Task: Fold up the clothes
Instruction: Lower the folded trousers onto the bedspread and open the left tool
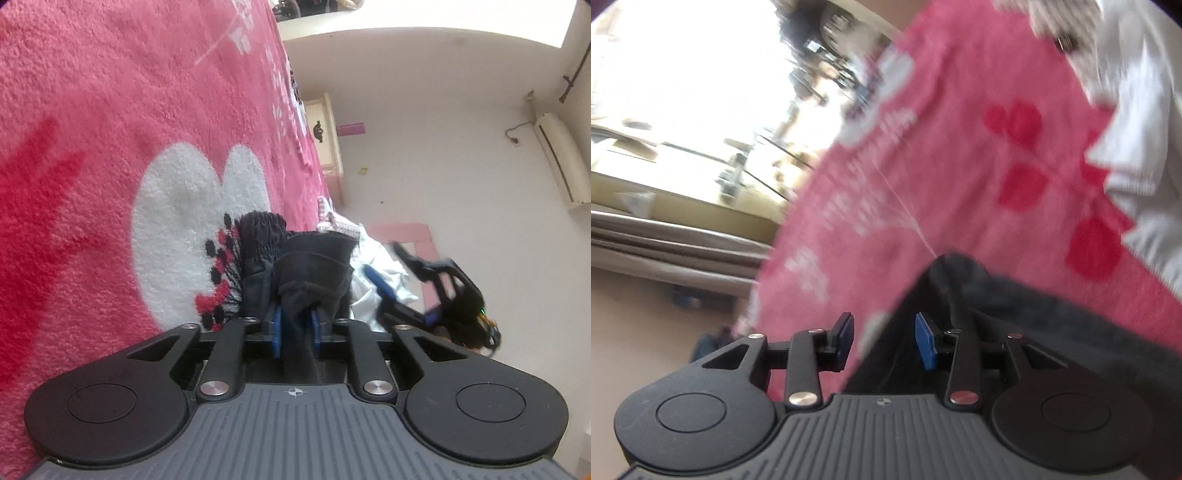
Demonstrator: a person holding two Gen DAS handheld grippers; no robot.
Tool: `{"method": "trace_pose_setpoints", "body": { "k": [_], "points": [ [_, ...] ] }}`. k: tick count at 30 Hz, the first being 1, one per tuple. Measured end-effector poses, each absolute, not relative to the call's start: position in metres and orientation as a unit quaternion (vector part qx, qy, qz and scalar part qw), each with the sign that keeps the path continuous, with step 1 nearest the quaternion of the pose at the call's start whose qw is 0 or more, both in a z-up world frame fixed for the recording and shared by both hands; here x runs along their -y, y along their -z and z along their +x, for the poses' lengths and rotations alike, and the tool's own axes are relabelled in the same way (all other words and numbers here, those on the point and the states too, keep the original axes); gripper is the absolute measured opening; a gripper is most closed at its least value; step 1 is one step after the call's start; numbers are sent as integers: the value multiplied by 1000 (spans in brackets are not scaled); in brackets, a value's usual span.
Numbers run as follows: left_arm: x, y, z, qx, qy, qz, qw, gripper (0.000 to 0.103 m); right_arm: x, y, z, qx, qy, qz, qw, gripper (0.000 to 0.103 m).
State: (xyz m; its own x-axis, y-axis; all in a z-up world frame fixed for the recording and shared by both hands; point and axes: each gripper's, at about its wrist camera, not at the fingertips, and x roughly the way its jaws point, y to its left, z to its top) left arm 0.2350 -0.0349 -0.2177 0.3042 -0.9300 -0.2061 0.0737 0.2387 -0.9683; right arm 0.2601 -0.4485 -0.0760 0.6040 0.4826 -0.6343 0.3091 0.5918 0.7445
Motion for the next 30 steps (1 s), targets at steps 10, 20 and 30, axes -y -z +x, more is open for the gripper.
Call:
{"method": "trace_pose_setpoints", "body": {
  "k": [10, 20, 30],
  "points": [
    [32, 196, 244, -430, 353, -442, 704, 28, 438, 57, 229, -444, -109, 336, 823, 34],
    [17, 178, 239, -435, 313, -411, 738, 29, 417, 67, 256, -399, -141, 286, 860, 32],
    [44, 113, 157, -425, 404, -278, 761, 41, 494, 26, 125, -351, -94, 273, 891, 32]
  ]
}}
